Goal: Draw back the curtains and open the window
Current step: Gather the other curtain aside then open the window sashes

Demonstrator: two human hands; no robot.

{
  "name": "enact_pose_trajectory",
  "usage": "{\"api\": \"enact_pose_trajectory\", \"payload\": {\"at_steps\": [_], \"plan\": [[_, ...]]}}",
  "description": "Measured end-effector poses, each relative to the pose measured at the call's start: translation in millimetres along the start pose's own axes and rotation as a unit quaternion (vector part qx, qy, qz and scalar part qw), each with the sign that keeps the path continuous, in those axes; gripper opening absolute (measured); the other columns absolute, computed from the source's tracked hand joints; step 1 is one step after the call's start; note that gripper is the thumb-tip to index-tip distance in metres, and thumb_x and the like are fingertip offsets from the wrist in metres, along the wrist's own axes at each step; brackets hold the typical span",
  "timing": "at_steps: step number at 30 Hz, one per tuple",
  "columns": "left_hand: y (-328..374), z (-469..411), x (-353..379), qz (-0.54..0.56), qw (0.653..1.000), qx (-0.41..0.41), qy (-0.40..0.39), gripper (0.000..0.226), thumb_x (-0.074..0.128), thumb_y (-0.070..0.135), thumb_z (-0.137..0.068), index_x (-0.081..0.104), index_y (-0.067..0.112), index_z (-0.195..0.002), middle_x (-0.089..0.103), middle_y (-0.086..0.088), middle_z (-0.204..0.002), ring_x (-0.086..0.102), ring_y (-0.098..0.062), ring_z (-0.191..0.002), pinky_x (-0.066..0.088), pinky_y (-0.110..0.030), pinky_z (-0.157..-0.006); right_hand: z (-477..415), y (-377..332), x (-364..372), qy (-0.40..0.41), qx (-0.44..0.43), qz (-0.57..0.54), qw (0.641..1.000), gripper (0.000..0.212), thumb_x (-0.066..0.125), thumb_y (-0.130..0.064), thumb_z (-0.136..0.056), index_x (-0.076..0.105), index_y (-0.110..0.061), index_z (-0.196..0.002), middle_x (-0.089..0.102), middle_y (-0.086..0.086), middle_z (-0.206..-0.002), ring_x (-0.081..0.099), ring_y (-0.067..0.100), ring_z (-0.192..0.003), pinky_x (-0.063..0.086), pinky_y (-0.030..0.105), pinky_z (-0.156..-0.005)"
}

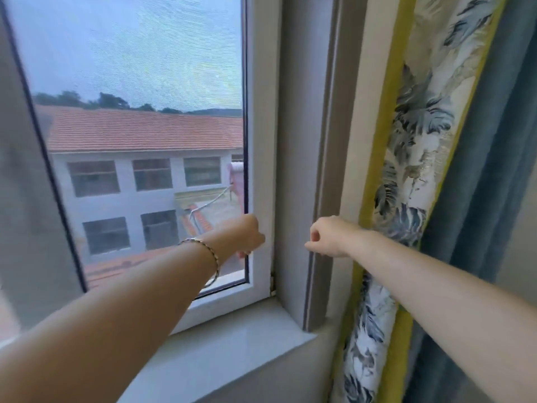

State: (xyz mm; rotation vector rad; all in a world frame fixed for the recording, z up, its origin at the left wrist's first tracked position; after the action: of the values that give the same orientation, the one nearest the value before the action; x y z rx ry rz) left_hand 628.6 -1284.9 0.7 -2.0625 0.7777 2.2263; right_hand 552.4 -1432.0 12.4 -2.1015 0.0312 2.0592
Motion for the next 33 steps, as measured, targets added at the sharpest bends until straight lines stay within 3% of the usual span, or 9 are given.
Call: {"api": "enact_pose_trajectory", "payload": {"at_steps": [4,9,14,17,21,23,26,29,33], "plan": [[-99.8,59.0,-33.0,0.010,0.995,-0.082,0.060,0.023,0.049,0.019,-0.092,0.065,0.004,-0.097,0.074,-0.010,-0.088,0.074,-0.025,-0.079,0.060,-0.037,-0.081,-1.8,-107.8,11.6,0.002,-0.105,-0.004,0.994,0.022,0.050,-0.035,-0.092,0.061,-0.016,-0.086,0.066,0.009,-0.112,0.060,0.026,-0.094,0.043,0.028,-0.073],[-186.7,118.5,-78.1,0.009,0.975,-0.160,0.156,0.032,0.046,0.027,-0.094,0.049,0.017,-0.063,0.061,-0.001,-0.068,0.063,-0.017,-0.065,0.049,-0.026,-0.059,-0.2,-215.8,28.0,0.001,-0.179,-0.078,0.981,0.025,0.049,-0.035,-0.094,0.055,-0.016,-0.080,0.064,0.005,-0.090,0.055,0.016,-0.071,0.045,0.027,-0.066],[-278.0,158.4,-116.9,0.010,0.953,-0.234,0.191,0.031,0.047,0.030,-0.088,0.062,0.007,-0.074,0.072,-0.012,-0.086,0.069,-0.030,-0.083,0.053,-0.034,-0.075,-6.7,-323.5,50.4,-0.008,-0.228,-0.169,0.959,0.030,0.049,-0.034,-0.094,0.052,-0.016,-0.070,0.058,0.006,-0.079,0.056,0.022,-0.077,0.045,0.030,-0.071],[-329.2,168.3,-137.9,-0.004,0.944,-0.258,0.207,0.027,0.047,0.033,-0.086,0.064,0.012,-0.088,0.072,-0.013,-0.100,0.068,-0.031,-0.095,0.052,-0.035,-0.083,-13.4,-381.5,50.9,-0.005,-0.244,-0.228,0.943,0.032,0.050,-0.034,-0.094,0.061,-0.005,-0.101,0.064,0.014,-0.102,0.060,0.027,-0.096,0.047,0.036,-0.085],[-384.0,163.0,-160.8,-0.030,0.942,-0.262,0.206,0.027,0.047,0.035,-0.088,0.060,0.013,-0.080,0.069,-0.007,-0.083,0.069,-0.028,-0.087,0.049,-0.028,-0.069,-34.2,-445.8,43.3,-0.009,-0.228,-0.368,0.902,0.069,0.061,-0.048,-0.084,0.042,-0.008,-0.137,0.055,0.009,-0.132,0.054,0.028,-0.120,0.045,0.043,-0.104],[-402.2,157.6,-169.3,-0.035,0.946,-0.244,0.211,0.029,0.048,0.033,-0.088,0.063,0.009,-0.081,0.070,-0.007,-0.082,0.070,-0.027,-0.081,0.055,-0.030,-0.071,-40.3,-473.6,35.0,-0.023,-0.232,-0.468,0.853,0.060,0.057,-0.051,-0.086,0.052,-0.006,-0.125,0.064,0.009,-0.111,0.062,0.025,-0.102,0.050,0.042,-0.096],[-428.5,147.6,-183.7,-0.025,0.953,-0.217,0.210,0.031,0.049,0.033,-0.091,0.063,0.006,-0.083,0.067,-0.005,-0.076,0.063,-0.021,-0.067,0.049,-0.025,-0.059,-49.3,-501.2,22.6,-0.021,-0.174,-0.648,0.741,0.053,0.045,-0.059,-0.088,0.054,-0.010,-0.071,0.051,0.002,-0.059,0.049,0.015,-0.050,0.045,0.027,-0.055],[-437.8,139.6,-193.3,-0.028,0.960,-0.187,0.208,0.031,0.048,0.031,-0.093,0.054,0.013,-0.069,0.058,-0.002,-0.068,0.055,-0.018,-0.063,0.039,-0.022,-0.050,-59.5,-500.3,12.1,0.077,-0.203,-0.532,0.818,0.059,0.033,-0.064,-0.089,0.049,-0.010,-0.069,0.038,-0.001,-0.051,0.035,0.012,-0.040,0.032,0.023,-0.042],[-431.9,131.4,-196.2,-0.038,0.964,-0.159,0.209,0.030,0.047,0.025,-0.093,0.052,0.013,-0.066,0.056,-0.001,-0.066,0.052,-0.017,-0.059,0.036,-0.020,-0.045,-56.3,-482.6,-11.5,0.129,-0.252,-0.294,0.913,0.047,0.036,-0.057,-0.093,0.042,-0.021,-0.064,0.041,0.002,-0.056,0.044,0.015,-0.044,0.037,0.023,-0.046]]}}
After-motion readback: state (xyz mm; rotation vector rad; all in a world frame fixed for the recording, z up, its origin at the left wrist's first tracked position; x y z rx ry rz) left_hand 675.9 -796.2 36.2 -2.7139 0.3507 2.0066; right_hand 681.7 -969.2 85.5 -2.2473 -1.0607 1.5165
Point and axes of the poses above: each hand's wrist, its own z-axis away from the middle knuckle, its own x-axis out of the palm, y = z × x, the point moved 6 cm from there along -z, towards the middle knuckle
